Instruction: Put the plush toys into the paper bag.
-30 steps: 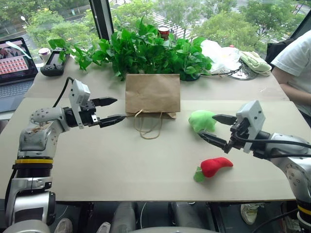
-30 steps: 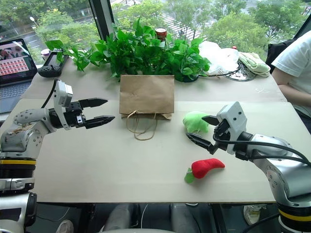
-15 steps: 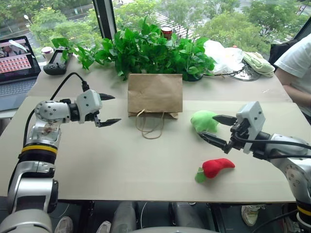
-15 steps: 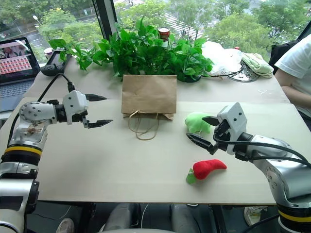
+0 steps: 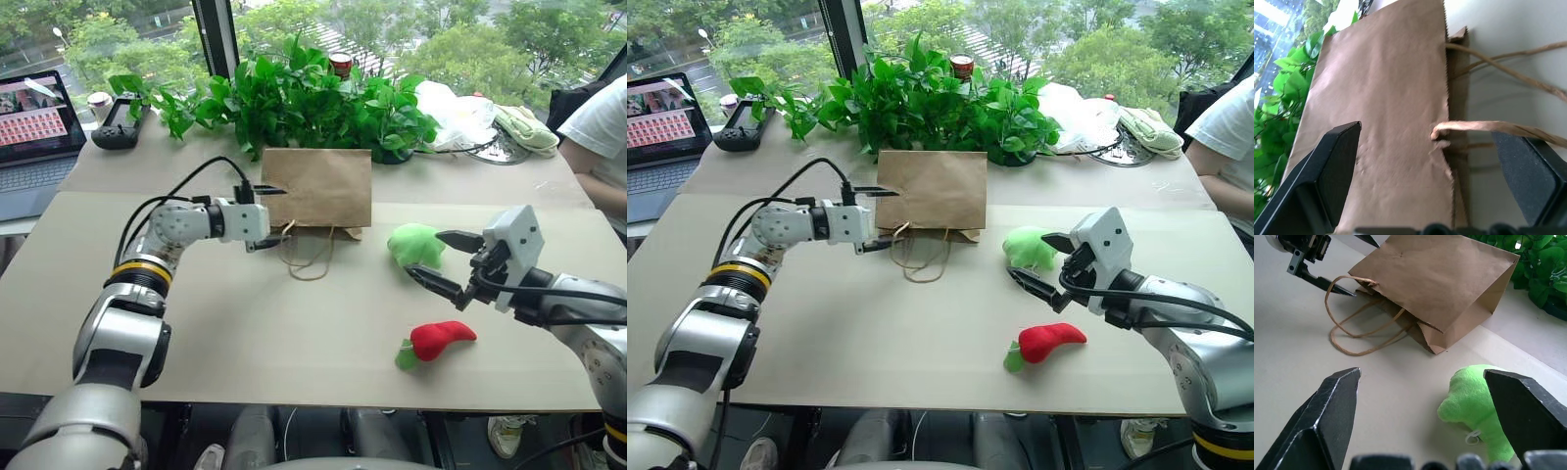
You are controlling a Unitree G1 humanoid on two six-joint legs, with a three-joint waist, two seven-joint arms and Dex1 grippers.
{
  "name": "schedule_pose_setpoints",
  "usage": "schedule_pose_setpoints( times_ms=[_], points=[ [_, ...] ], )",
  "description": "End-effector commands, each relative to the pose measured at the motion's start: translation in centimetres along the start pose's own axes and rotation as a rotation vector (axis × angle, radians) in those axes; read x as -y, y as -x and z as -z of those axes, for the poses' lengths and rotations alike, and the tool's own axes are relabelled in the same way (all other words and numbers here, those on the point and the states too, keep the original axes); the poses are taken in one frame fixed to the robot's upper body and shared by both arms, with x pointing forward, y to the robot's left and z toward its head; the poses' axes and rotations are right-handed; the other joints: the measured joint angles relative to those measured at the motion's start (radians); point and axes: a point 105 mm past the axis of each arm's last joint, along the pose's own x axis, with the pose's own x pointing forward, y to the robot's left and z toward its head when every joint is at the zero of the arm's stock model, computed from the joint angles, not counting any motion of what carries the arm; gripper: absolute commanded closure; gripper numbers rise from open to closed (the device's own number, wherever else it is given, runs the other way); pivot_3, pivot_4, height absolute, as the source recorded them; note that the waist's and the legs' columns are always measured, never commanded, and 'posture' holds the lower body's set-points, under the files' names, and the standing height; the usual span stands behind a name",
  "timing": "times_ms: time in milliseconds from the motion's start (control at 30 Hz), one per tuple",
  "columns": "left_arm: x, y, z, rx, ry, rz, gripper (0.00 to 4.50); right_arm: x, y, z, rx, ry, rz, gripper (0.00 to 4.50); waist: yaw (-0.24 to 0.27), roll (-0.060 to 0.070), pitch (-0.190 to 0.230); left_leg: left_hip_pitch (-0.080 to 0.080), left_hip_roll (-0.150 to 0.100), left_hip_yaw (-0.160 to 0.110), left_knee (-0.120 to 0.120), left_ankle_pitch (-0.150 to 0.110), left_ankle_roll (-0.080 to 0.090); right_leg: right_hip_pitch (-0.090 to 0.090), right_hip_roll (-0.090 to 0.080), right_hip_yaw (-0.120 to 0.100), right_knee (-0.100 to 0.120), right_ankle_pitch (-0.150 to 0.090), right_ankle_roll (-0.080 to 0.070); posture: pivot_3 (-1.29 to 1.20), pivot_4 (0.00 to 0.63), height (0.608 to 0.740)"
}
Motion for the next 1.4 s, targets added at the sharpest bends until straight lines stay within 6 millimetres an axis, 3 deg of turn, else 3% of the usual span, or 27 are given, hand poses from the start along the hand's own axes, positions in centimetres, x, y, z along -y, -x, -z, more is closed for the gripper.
schedule_pose_setpoints(
  times_ms=[33,133,233,567,1000,1200,1400],
  points=[
    [-1.2,-0.2,-0.8,0.032,-0.037,-0.036,0.0,-0.1,0.4,-1.0,0.036,0.017,0.013,0.03,-0.002,0.0,0.0,0.0,0.0,0.0,0.0,0.0,0.0,0.0,0.0,0.0,0.0,0.0,0.0,0.0,0.15,0.74],
    [-1.2,-0.2,-0.9,0.036,-0.037,-0.035,0.0,-0.1,0.4,-1.0,0.036,0.016,0.015,0.03,-0.003,0.0,0.0,0.0,0.0,-0.001,0.0,0.0,0.0,0.0,0.0,0.0,0.0,0.0,0.0,0.0,0.15,0.74],
    [-1.1,-0.1,-0.9,0.045,-0.027,-0.025,0.78,-0.1,0.4,-1.0,0.036,0.014,0.017,0.0,-0.002,0.0,0.0,0.0,-0.001,-0.003,0.0,0.0,0.0,0.001,0.0,0.0,0.0,0.0,0.0,0.0,0.15,0.74],
    [-0.6,0.0,-0.6,0.039,-0.019,-0.005,4.32,-0.2,0.4,-0.9,0.036,0.009,0.015,0.0,-0.001,0.0,0.0,-0.001,-0.002,-0.007,0.0,0.0,0.0,0.001,0.0,0.0,0.0,0.0,0.001,0.0,0.15,0.74],
    [-1.0,0.4,-2.1,0.154,0.068,-0.024,4.43,-0.5,0.2,-0.4,0.027,-0.003,0.016,0.0,-0.003,0.0,0.0,-0.001,-0.003,-0.008,0.001,0.0,0.0,0.002,0.0,0.0,0.001,-0.001,0.001,0.0,0.15,0.74],
    [-2.4,3.0,-4.1,0.297,0.358,-0.034,4.43,-0.6,0.0,0.3,0.008,-0.019,0.028,0.0,-0.013,0.0,0.0,-0.001,-0.003,-0.01,0.001,0.0,0.0,0.002,0.0,-0.001,0.002,-0.001,0.001,0.0,0.15,0.74],
    [-3.2,4.9,-4.8,0.309,0.575,-0.074,4.43,-1.5,-0.7,0.2,0.024,-0.034,-0.003,0.0,-0.022,0.0,0.0,-0.001,-0.003,-0.014,0.002,0.001,-0.001,0.003,0.001,-0.001,0.002,-0.001,0.001,0.0,0.15,0.74]
  ],
)
